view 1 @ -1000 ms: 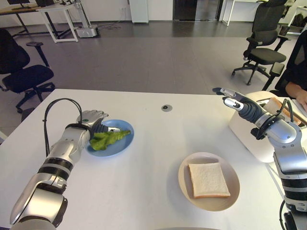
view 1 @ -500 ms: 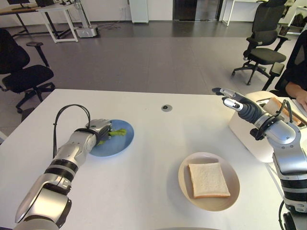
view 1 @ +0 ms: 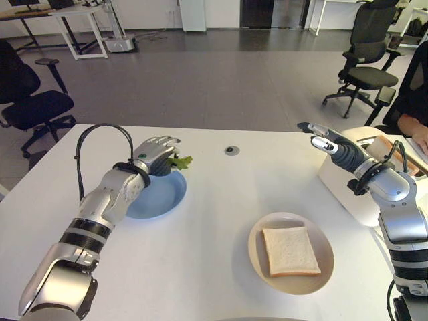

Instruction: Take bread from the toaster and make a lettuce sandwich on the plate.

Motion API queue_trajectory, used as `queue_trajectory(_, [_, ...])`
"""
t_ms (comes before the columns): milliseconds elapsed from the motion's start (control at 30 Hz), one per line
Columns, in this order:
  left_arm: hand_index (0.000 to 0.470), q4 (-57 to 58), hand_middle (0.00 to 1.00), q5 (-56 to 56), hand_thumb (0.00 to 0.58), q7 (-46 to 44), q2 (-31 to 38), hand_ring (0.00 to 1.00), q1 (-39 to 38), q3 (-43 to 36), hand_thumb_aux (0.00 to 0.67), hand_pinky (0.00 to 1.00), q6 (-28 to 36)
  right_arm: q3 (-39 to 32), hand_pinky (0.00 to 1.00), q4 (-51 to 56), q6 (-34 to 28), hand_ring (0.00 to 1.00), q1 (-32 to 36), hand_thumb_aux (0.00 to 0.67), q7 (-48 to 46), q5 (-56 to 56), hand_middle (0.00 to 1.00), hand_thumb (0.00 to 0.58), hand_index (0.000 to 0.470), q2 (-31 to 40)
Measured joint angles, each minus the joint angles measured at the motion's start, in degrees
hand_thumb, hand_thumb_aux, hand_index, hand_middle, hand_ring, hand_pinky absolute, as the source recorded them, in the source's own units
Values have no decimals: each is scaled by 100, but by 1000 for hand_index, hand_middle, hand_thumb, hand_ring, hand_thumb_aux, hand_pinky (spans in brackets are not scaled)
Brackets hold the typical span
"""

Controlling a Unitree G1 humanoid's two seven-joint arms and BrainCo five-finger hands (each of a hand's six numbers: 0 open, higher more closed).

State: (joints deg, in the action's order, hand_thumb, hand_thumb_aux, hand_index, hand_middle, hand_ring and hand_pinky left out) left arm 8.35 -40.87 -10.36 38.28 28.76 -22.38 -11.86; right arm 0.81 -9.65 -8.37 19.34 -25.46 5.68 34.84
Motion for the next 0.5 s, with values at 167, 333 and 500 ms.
queue_trajectory(167, [470, -1099, 0, -119, 580, -243, -1751, 0, -179, -1243, 670, 0, -398, 217, 0, 138, -32, 0, 108, 0, 199, 5, 0, 0, 0, 17])
queue_trajectory(333, [470, -1237, 0, -297, 580, -304, -2477, 0, -303, -1797, 670, 0, -464, 216, 0, 136, -40, 0, 97, 0, 243, 7, 0, 0, 0, 9])
queue_trajectory(500, [470, -1211, 0, -480, 580, -414, -2603, 0, -562, -2139, 670, 0, -577, 215, 0, 82, -62, 0, 79, 0, 251, 6, 0, 0, 0, 8])
